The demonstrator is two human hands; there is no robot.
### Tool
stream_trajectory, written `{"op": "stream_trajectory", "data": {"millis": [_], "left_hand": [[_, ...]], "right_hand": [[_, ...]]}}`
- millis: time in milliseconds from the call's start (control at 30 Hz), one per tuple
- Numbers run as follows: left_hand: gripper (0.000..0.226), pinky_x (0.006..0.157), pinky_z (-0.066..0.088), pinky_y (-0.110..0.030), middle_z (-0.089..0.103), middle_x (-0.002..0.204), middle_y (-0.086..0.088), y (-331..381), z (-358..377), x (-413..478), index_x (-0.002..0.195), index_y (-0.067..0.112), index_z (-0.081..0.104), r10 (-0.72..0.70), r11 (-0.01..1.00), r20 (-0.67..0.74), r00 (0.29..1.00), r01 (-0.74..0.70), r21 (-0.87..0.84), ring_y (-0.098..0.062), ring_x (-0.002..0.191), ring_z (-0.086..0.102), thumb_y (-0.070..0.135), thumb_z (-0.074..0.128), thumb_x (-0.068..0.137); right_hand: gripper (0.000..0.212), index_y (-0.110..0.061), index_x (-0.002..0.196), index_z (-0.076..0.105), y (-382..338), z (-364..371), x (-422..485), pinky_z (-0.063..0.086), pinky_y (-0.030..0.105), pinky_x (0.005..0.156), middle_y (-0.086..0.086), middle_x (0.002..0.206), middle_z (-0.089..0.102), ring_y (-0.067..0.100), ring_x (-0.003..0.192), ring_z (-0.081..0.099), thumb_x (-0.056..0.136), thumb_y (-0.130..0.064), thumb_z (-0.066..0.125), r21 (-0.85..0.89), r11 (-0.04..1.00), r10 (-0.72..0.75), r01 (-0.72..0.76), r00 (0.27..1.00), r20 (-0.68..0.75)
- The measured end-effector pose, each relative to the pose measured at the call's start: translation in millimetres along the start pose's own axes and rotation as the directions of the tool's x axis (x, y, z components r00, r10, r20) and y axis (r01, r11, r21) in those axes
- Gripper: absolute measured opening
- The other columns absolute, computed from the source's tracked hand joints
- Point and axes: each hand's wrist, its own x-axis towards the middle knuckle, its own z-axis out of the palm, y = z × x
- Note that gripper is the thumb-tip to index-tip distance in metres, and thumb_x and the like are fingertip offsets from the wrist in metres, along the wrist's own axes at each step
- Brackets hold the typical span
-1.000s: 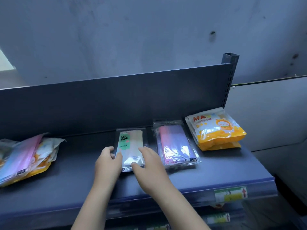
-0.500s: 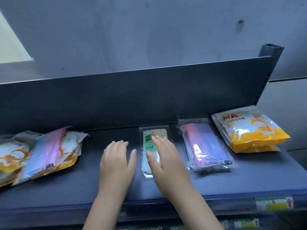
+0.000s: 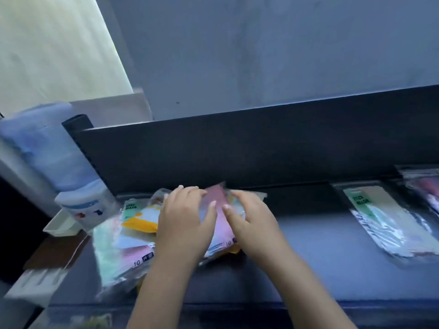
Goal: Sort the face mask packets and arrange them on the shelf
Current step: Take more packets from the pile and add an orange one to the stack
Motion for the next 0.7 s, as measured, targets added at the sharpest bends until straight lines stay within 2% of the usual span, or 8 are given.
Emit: {"op": "stream_trajectory", "data": {"millis": [67,167,233,333,467,567,633,700], "left_hand": [[0.056,0.116,0.036,-0.047,0.069,0.123,0.003,-41,-26,4,0.118,0.020,0.071,-0.037,0.999,0.014,0.999,0.037,0.005,-0.027,0.131,0.051,0.055,0.039,0.088],[0.042,0.108,0.042,-0.043,0.068,0.119,0.006,-87,-53,10,0.117,0.022,0.070,-0.100,0.994,0.038,0.994,0.102,-0.032,-0.021,0.122,0.052,0.046,0.048,0.092],[0.035,0.105,0.040,-0.037,0.066,0.125,0.006,-108,-65,14,0.122,0.023,0.068,-0.145,0.988,0.081,0.986,0.148,-0.032,-0.020,0.124,0.049,0.042,0.053,0.097],[0.039,0.100,0.043,-0.039,0.065,0.129,-0.002,-130,-74,21,0.129,0.019,0.063,-0.259,0.966,0.193,0.946,0.259,0.028,-0.025,0.124,0.048,0.042,0.053,0.100],[0.053,0.094,0.051,-0.045,0.065,0.124,-0.007,-145,-70,28,0.131,0.018,0.055,-0.339,0.938,0.346,0.875,0.343,0.051,-0.030,0.116,0.057,0.057,0.054,0.095],[0.061,0.094,0.052,-0.045,0.066,0.122,-0.001,-150,-63,32,0.131,0.024,0.054,-0.327,0.943,0.353,0.876,0.324,0.071,-0.028,0.118,0.055,0.060,0.067,0.084],[0.066,0.094,0.053,-0.045,0.065,0.118,0.003,-151,-61,34,0.134,0.028,0.053,-0.330,0.928,0.339,0.881,0.368,-0.052,-0.027,0.115,0.058,0.051,0.077,0.077],[0.074,0.091,0.056,-0.044,0.066,0.121,-0.001,-151,-61,38,0.141,0.022,0.052,-0.396,0.793,0.393,0.830,0.525,-0.310,-0.028,0.108,0.065,0.028,0.085,0.075]], "right_hand": [[0.057,-0.026,0.148,0.047,-23,34,4,0.037,0.039,0.113,-0.008,0.145,0.050,0.019,0.137,0.042,0.097,-0.051,0.050,-0.174,0.983,0.065,-0.057,0.997,0.040],[0.058,-0.026,0.145,0.040,-48,69,10,0.035,0.048,0.111,0.002,0.147,0.045,0.033,0.133,0.039,0.095,-0.055,0.046,-0.430,0.883,0.220,-0.188,0.975,0.027],[0.057,-0.026,0.142,0.040,-56,84,10,0.033,0.051,0.111,0.004,0.148,0.041,0.036,0.133,0.036,0.093,-0.055,0.045,-0.509,0.817,0.336,-0.272,0.941,0.035],[0.058,-0.027,0.138,0.041,-63,97,13,0.031,0.053,0.111,0.006,0.150,0.038,0.040,0.134,0.035,0.089,-0.058,0.047,-0.581,0.737,0.409,-0.344,0.912,-0.020],[0.055,-0.025,0.133,0.044,-69,104,15,0.039,0.051,0.104,0.007,0.136,0.044,0.038,0.122,0.044,0.084,-0.043,0.059,-0.584,0.669,0.462,-0.461,0.872,-0.160],[0.059,-0.019,0.132,0.053,-60,109,15,0.044,0.040,0.083,0.009,0.118,0.049,0.035,0.105,0.050,0.074,-0.008,0.062,-0.492,0.744,0.314,-0.452,0.886,-0.341],[0.079,-0.016,0.146,0.052,-56,109,14,0.040,0.034,0.074,0.012,0.113,0.053,0.034,0.098,0.054,0.071,0.007,0.059,-0.364,0.845,0.207,-0.392,0.867,-0.453],[0.080,-0.018,0.147,0.054,-61,102,16,0.040,0.030,0.073,0.008,0.112,0.062,0.031,0.100,0.058,0.072,0.009,0.058,-0.202,0.900,0.240,-0.386,0.827,-0.509]]}}
